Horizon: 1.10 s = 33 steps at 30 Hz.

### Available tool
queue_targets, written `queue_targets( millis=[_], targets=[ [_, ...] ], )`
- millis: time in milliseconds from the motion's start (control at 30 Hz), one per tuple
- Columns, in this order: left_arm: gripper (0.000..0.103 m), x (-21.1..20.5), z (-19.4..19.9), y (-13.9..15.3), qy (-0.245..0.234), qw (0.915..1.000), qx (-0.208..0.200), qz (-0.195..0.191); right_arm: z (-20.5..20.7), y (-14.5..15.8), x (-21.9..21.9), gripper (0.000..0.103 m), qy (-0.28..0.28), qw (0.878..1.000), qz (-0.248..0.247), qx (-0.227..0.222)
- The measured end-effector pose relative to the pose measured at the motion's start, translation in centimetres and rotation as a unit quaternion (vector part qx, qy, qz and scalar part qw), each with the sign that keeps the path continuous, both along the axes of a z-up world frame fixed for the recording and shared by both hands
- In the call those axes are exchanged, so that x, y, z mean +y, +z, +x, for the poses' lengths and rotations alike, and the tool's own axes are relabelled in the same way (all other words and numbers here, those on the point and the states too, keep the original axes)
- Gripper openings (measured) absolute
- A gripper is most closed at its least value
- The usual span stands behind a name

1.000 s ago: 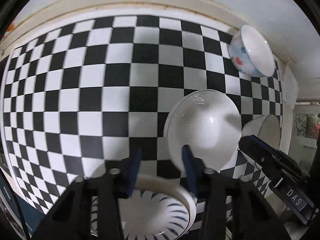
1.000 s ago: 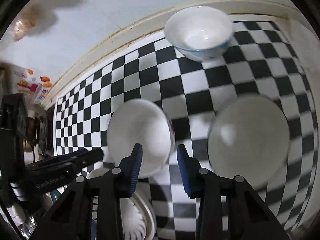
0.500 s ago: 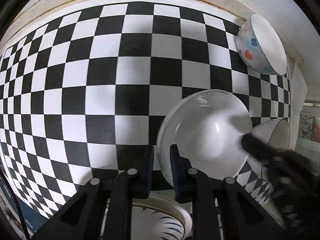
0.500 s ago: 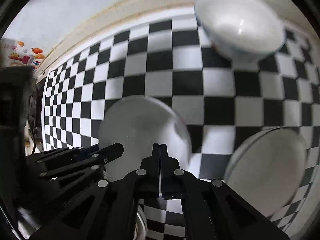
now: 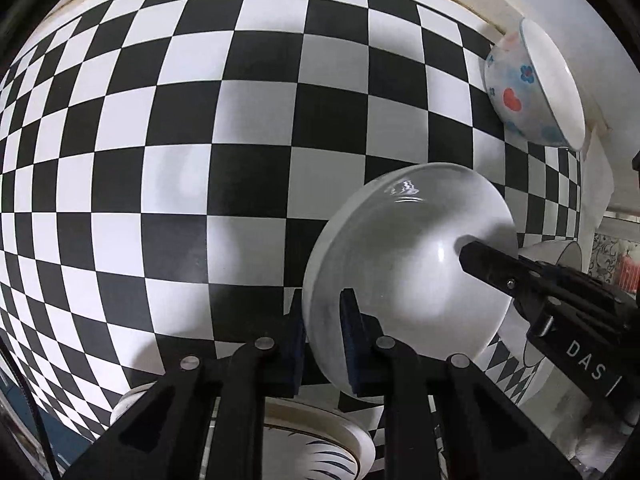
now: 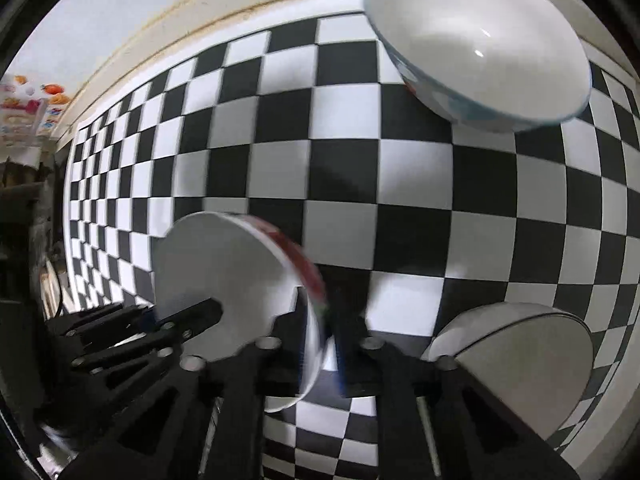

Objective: Organize plates and bowls
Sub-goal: 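Grasp a white bowl rim with the left tool while the right tool grasps another bowl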

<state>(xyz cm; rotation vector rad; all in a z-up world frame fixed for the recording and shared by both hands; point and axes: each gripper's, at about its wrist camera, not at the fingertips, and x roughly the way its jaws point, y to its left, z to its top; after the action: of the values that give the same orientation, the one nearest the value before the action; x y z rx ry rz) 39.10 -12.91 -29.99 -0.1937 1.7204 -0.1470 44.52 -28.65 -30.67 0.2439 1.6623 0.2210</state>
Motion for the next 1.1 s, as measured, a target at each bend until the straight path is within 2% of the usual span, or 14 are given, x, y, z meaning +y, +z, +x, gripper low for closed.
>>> queue_targets(
  millis=[167,433,633,867,1100],
  targets=[
    [0.014,0.6,-0.7,2.7,0.0,0.9997,-0.024,-0.002,-1.0,0.7,-0.1,0.008,-0.007,1.0,0.007,-0.009],
    [0.014,-2.2,-4.1,8.1,-0.044,0.9968,-0.056,-0.036,-6.1,6.9,-3.3,0.008,-0.022,0.998,0.022,-0.045],
    [0.014,-6.5,-7.4,8.8,-0.09,0.993,-0.053,-0.056,-12.3,10.2,-6.5,0.008,-0.041,0.997,0.01,-0.059],
    [0.014,-9.3,-10.6,6.0,-0.121,0.9911,-0.016,-0.053,-18.4,8.3,-9.2,0.008,-0.072,0.997,-0.002,-0.041],
    [0.014,-10.9,-11.5,3.4,-0.141,0.9893,0.006,-0.037,-20.7,4.4,-10.7,0.008,-0.101,0.995,0.005,-0.013]
  ],
)
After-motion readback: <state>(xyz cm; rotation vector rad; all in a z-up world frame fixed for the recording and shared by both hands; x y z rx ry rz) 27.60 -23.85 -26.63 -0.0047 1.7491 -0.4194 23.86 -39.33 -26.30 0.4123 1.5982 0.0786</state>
